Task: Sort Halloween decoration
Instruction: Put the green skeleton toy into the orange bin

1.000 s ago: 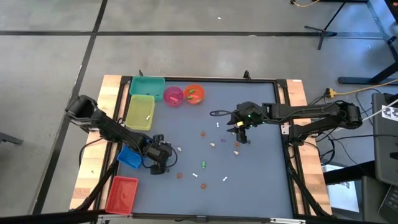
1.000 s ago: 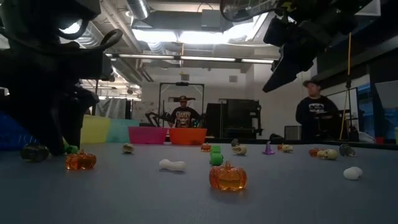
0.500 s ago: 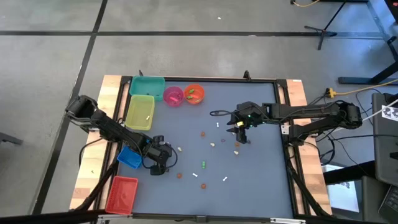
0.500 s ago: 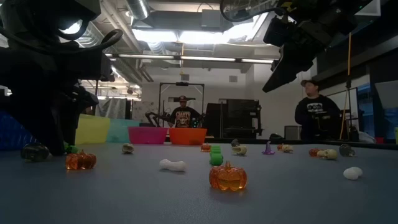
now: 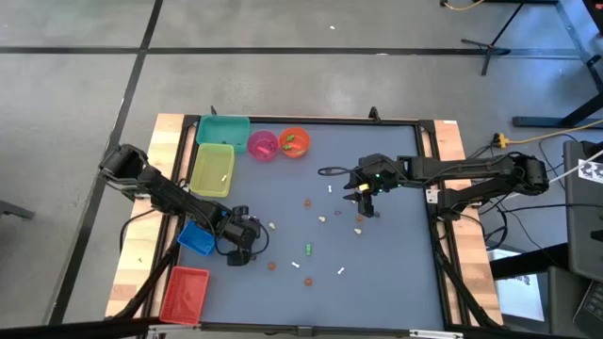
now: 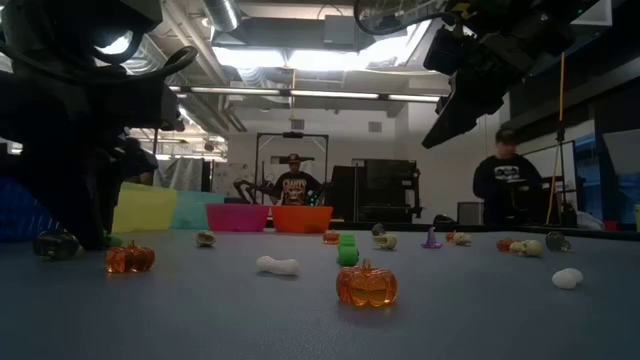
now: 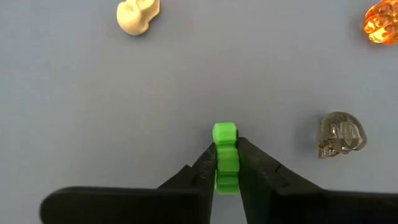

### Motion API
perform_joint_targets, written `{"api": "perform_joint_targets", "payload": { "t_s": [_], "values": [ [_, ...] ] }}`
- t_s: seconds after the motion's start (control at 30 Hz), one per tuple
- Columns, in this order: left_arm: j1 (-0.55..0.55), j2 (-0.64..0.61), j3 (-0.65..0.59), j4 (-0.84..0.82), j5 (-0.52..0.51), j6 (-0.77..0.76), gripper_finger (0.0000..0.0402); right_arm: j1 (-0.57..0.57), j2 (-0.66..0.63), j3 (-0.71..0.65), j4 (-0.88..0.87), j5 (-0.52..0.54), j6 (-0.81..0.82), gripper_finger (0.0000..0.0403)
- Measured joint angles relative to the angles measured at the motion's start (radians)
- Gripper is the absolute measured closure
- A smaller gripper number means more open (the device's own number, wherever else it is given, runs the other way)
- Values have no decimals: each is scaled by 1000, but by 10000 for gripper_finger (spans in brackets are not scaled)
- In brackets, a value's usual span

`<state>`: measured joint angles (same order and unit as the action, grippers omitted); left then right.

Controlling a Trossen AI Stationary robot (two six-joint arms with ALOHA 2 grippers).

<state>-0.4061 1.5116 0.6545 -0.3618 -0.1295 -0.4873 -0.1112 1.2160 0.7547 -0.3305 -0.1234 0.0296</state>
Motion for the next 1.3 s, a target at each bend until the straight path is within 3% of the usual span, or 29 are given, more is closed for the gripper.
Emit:
{"api": "perform_joint_targets", "payload": {
  "t_s": [0.43,0.6,0.8,1.07,1.3],
  "values": [
    [3,-2,13,-8,1,-2,377,0,0,0,0,0,0,246],
    [41,-1,83,-7,-5,1,378,0,0,0,2,0,0,246],
    [123,-1,189,-5,-88,7,378,0,0,0,45,0,0,246],
    [264,-2,304,41,-235,246,378,0,0,1,51,0,0,246],
    [412,-2,334,262,-281,529,378,0,0,1,51,0,0,246]
  ]
}}
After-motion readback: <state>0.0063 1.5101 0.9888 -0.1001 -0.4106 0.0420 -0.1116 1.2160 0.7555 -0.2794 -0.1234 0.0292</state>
